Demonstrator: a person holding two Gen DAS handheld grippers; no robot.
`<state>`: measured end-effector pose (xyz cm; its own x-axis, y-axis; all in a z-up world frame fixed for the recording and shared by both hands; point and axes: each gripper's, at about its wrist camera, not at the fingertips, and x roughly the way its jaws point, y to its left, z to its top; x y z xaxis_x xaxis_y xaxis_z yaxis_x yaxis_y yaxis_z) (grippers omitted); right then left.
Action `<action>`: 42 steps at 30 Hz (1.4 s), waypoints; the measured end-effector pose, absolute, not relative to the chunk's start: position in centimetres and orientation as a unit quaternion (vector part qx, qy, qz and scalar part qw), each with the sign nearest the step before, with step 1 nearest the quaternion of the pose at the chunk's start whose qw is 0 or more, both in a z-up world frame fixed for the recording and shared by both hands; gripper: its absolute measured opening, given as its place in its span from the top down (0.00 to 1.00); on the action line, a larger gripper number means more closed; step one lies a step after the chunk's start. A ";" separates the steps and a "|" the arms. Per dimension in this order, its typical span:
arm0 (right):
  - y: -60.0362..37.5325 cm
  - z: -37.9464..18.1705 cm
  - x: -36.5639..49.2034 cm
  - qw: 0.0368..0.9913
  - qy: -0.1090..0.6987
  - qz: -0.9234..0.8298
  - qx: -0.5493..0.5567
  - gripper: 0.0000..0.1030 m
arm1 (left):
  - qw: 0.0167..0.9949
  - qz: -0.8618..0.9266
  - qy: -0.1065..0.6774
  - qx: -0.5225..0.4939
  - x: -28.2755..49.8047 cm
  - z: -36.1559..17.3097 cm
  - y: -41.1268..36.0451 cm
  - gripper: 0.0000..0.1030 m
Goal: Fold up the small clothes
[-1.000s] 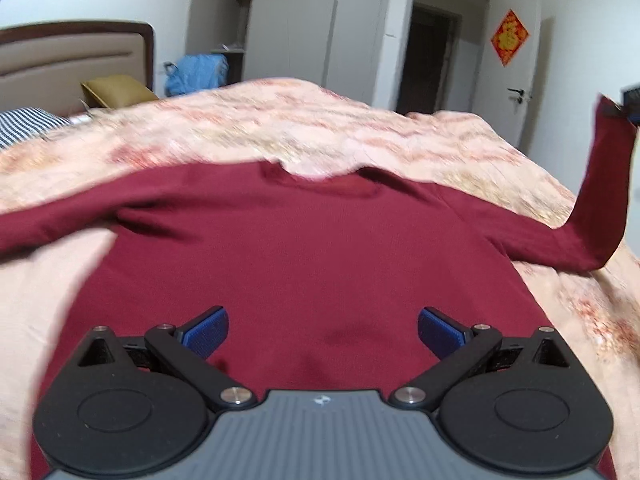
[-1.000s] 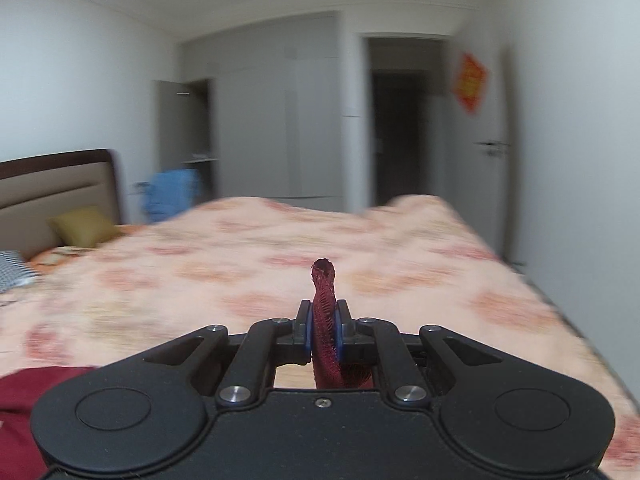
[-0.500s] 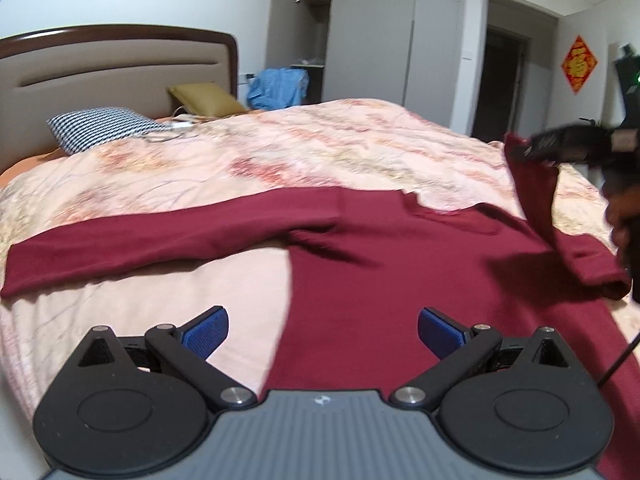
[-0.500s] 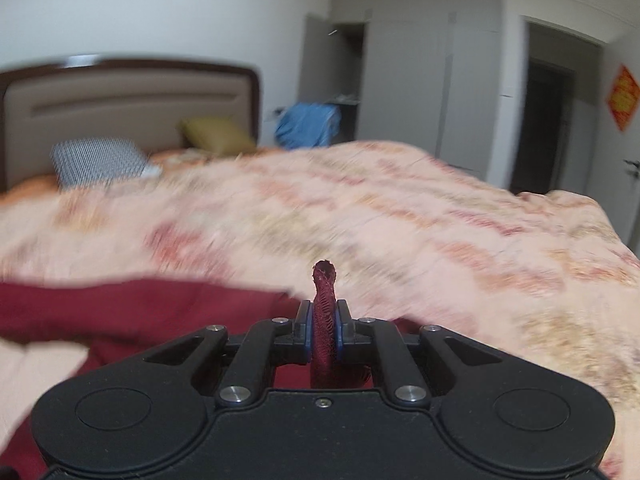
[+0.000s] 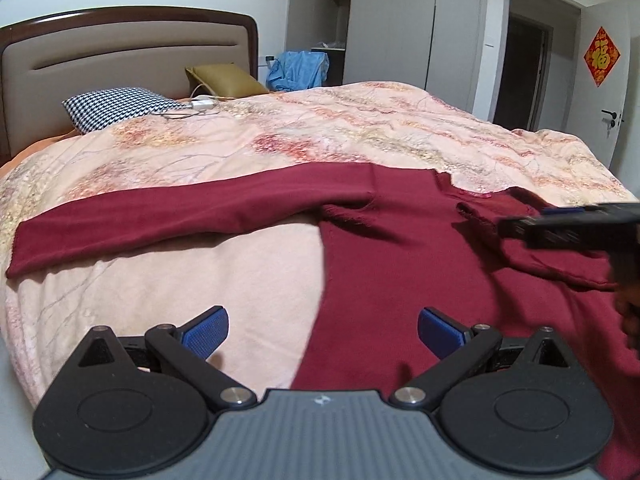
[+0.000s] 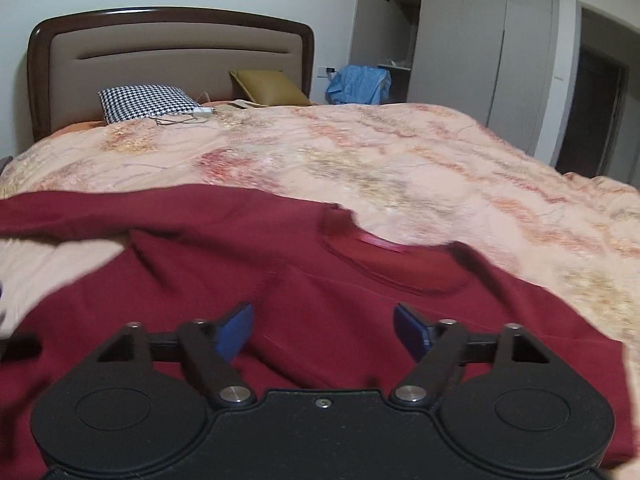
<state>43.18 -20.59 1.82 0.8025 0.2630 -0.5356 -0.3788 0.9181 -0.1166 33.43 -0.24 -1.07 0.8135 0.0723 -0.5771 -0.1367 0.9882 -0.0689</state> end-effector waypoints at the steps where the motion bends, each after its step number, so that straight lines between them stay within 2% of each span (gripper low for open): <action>1: -21.9 1.9 42.5 0.945 0.260 0.159 -0.115 0.16 | 0.951 0.052 0.299 -0.052 33.7 -1.0 -0.6 0.00; 5: -27.0 1.5 39.7 0.954 0.241 0.099 -0.149 0.08 | 0.957 0.028 0.284 -0.043 35.3 -0.7 -2.8 0.00; 11: -33.1 -1.1 37.3 0.951 0.222 -0.015 -0.213 0.10 | 0.966 -0.001 0.256 -0.040 39.9 -0.3 -7.0 0.00; 14: -34.8 -2.7 37.4 0.945 0.220 -0.045 -0.237 0.23 | 0.965 0.002 0.259 -0.037 42.8 -0.9 -8.7 0.00; 19: -36.8 -4.1 39.0 0.949 0.223 -0.066 -0.214 0.45 | 0.956 0.020 0.293 -0.024 45.3 -3.7 -9.8 0.00; 20: -37.0 -4.3 39.4 0.949 0.224 -0.067 -0.211 0.54 | 0.953 0.024 0.302 -0.025 45.5 -4.4 -9.9 0.00; 21: -37.0 -4.4 39.8 0.949 0.226 -0.069 -0.209 0.70 | 0.951 0.026 0.308 -0.029 45.4 -5.1 -9.6 0.00; 23: -37.0 -4.6 40.1 0.949 0.232 -0.067 -0.202 0.90 | 0.951 0.025 0.306 -0.037 45.3 -5.8 -9.3 0.00; 26: -36.8 -4.8 39.4 0.947 0.229 -0.072 -0.214 0.96 | 0.951 0.025 0.305 -0.037 45.1 -6.0 -9.2 0.00; 34: -37.2 -5.8 39.3 0.945 0.246 -0.072 -0.202 0.94 | 0.953 0.026 0.301 -0.033 45.0 -6.1 -9.2 0.00; 37: -37.7 -5.4 38.7 0.948 0.252 -0.073 -0.179 0.87 | 0.953 0.025 0.301 -0.034 44.9 -6.0 -9.1 0.00; 39: -37.9 -4.8 37.8 0.952 0.250 -0.073 -0.162 0.65 | 0.953 0.023 0.298 -0.038 44.9 -6.0 -9.0 0.00; 40: -37.9 -4.5 37.2 0.954 0.248 -0.072 -0.153 0.59 | 0.954 0.022 0.297 -0.040 44.8 -6.0 -9.0 0.00; 42: -37.9 -3.8 36.0 0.958 0.244 -0.062 -0.137 0.32 | 0.954 0.020 0.296 -0.046 44.8 -6.0 -8.8 0.00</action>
<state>36.00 -37.94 -3.76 0.8730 -0.1847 -0.4515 0.0512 0.9552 -0.2916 44.78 -8.81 -6.00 0.8244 0.0107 -0.5659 -0.0648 0.9950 -0.0756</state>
